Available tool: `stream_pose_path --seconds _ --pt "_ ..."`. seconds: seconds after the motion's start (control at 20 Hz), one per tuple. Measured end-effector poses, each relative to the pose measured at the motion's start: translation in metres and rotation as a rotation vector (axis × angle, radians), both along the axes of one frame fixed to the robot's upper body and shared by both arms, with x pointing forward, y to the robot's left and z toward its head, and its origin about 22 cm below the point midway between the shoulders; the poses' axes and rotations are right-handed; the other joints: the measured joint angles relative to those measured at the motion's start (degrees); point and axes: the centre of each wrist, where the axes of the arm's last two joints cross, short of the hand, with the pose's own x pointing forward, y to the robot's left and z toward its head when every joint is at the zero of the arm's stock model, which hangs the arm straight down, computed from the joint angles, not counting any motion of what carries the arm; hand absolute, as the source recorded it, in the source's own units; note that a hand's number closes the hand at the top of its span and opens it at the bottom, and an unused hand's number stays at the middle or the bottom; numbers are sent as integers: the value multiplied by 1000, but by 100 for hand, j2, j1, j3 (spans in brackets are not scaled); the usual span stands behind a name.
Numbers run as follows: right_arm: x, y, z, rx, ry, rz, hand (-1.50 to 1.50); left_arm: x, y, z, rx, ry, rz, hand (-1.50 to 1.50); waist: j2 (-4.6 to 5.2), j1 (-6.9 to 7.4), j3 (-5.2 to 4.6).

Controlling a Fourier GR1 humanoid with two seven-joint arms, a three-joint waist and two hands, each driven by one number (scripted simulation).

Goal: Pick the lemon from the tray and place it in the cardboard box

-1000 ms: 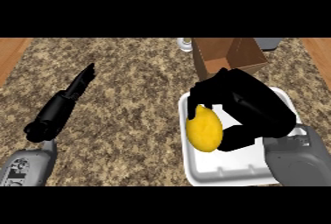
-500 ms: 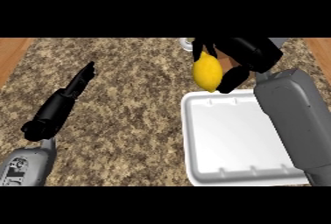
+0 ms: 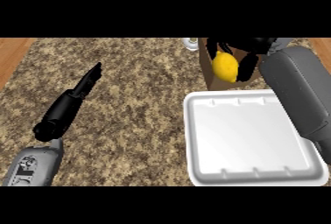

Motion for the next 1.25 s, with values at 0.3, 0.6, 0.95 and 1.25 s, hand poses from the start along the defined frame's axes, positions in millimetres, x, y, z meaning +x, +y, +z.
stream_pose_path --seconds 0.3,0.6,0.95,1.25 --pt "18 -15 -10 -127 113 48 -150 2 0 3 1 -2 -10 0 12 44 1" --pt "25 -18 -18 52 139 133 -150 3 2 0 3 -2 -6 0 21 34 5" --pt "31 -23 -37 616 364 27 -150 3 2 0 3 -6 -4 0 18 9 12" --pt "36 -49 -25 874 530 -117 -150 2 5 1 5 -19 -17 0 60 110 8"
